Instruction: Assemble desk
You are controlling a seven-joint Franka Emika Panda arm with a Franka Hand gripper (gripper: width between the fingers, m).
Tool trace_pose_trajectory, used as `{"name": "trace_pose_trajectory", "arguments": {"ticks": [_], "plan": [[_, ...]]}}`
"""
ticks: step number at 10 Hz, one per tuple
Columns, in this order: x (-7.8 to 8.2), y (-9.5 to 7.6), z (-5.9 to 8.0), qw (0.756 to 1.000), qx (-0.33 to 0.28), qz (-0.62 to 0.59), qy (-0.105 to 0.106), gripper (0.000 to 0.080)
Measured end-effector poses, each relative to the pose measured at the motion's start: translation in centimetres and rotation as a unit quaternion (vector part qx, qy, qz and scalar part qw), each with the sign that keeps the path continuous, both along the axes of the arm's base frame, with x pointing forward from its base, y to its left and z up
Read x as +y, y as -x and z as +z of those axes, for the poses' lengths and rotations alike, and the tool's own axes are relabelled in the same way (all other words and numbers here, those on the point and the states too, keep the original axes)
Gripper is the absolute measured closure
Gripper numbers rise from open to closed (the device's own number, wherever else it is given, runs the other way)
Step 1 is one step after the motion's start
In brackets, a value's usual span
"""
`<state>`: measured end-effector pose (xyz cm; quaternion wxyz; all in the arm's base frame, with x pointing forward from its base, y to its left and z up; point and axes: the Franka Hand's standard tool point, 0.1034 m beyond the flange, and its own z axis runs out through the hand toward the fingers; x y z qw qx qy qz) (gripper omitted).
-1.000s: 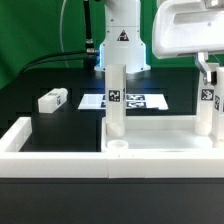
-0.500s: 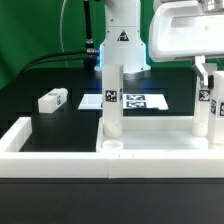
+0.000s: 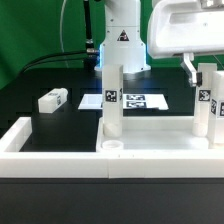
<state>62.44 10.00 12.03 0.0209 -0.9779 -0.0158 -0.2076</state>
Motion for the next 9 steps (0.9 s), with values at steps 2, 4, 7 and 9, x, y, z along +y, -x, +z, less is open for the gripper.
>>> {"name": "trace_pose_trajectory", "arguments": {"ticks": [2,4,7,9], "plan": [[-0.8,-0.6,1.6,1.000,0.007,-0.003,-0.004,0.0172],[-0.8,-0.9,1.9,1.000,0.007,-0.003,-0.005,0.0155],[-0.9,-0.7,1.6,1.000,0.021,-0.002,-0.004,0.0150],[-1.7,-0.5,1.1,0.999,0.045,-0.005,-0.005,0.0150]]}}
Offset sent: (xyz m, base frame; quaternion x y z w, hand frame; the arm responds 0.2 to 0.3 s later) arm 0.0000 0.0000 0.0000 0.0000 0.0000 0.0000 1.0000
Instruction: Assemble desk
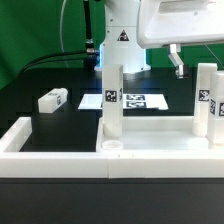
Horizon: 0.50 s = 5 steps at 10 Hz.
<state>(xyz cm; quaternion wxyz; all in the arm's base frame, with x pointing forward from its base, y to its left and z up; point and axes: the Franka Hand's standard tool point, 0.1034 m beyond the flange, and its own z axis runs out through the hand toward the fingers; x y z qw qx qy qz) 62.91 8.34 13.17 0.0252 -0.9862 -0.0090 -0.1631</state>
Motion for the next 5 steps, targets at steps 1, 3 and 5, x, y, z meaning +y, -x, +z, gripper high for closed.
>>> {"name": "trace_pose_trajectory", "arguments": {"ticks": [1,3,5], "plan": [[0.16,0.45,-0.39,0.999,0.054,0.003,-0.005,0.0150],[0.69,0.66,-0.79,0.993,0.119,0.005,-0.011,0.0150],[1.01,0.18,-0.91,0.988,0.151,0.007,-0.014,0.0150]]}}
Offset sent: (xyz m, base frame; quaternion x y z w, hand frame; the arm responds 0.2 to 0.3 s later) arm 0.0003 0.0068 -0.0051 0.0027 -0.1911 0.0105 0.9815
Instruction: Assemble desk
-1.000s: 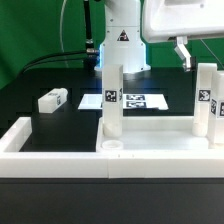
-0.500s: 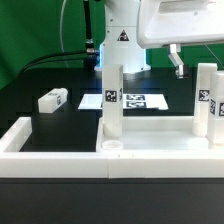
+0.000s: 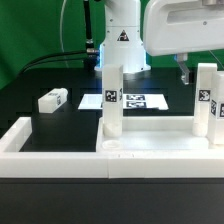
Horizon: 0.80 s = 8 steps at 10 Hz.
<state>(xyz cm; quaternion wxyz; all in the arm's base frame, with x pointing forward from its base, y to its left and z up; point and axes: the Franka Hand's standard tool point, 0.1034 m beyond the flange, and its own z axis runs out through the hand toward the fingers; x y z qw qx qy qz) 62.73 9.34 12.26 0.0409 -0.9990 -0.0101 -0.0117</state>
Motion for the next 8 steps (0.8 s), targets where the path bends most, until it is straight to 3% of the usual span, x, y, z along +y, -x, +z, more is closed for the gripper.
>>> {"name": "trace_pose_trajectory", "arguments": {"ticks": [3,5,6,7,8], "plan": [[0.8,-0.6,-0.7,1.000,0.003,0.007,0.000,0.0150],[0.9,-1.1,-0.4,1.000,0.000,0.013,0.000,0.0150],[0.8,-1.1,-0.5,1.000,0.000,0.012,0.000,0.0275],[0.8,-1.1,-0.5,1.000,0.000,0.012,0.000,0.0275],[0.8,-1.1,-0.5,1.000,0.000,0.011,0.000,0.0414]]}}
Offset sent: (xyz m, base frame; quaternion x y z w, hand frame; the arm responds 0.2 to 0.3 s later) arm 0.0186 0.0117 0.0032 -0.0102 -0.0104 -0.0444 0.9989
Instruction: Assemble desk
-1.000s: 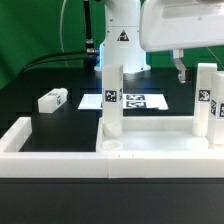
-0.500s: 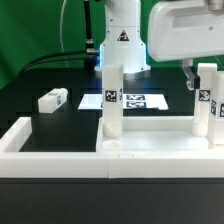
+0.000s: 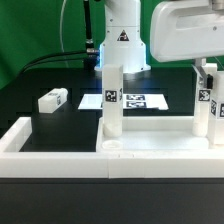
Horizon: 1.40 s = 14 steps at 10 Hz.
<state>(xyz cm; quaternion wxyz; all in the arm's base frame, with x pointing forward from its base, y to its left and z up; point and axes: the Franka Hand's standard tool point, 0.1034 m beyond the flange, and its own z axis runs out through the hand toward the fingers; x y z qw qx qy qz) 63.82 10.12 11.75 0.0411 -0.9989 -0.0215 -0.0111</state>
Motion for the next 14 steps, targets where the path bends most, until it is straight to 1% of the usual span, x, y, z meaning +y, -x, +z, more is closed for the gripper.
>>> {"name": "trace_pose_trajectory", "arguments": {"ticks": [1,3,4,6,7,8,10,11,12,13,14], "plan": [[-0.02,-0.01,0.00,1.000,0.000,0.000,0.000,0.0514],[-0.05,-0.02,0.00,1.000,0.001,-0.015,-0.001,0.0512],[-0.13,-0.04,0.01,0.999,0.004,-0.049,-0.003,0.0512],[-0.07,-0.02,-0.03,0.985,0.013,-0.174,-0.006,0.0512],[0.09,0.04,-0.07,0.972,0.018,-0.233,-0.008,0.0512],[0.15,0.07,-0.07,0.955,0.025,-0.294,-0.014,0.0512],[0.44,0.22,-0.13,0.906,0.040,-0.421,-0.017,0.0512],[0.47,0.16,-0.13,0.884,0.044,-0.466,-0.018,0.0512],[0.38,0.11,-0.12,0.866,0.048,-0.497,-0.021,0.0512],[0.52,0.13,-0.15,0.852,0.050,-0.521,-0.021,0.0424],[0.50,0.14,-0.17,0.860,0.049,-0.507,-0.021,0.0289]]}}
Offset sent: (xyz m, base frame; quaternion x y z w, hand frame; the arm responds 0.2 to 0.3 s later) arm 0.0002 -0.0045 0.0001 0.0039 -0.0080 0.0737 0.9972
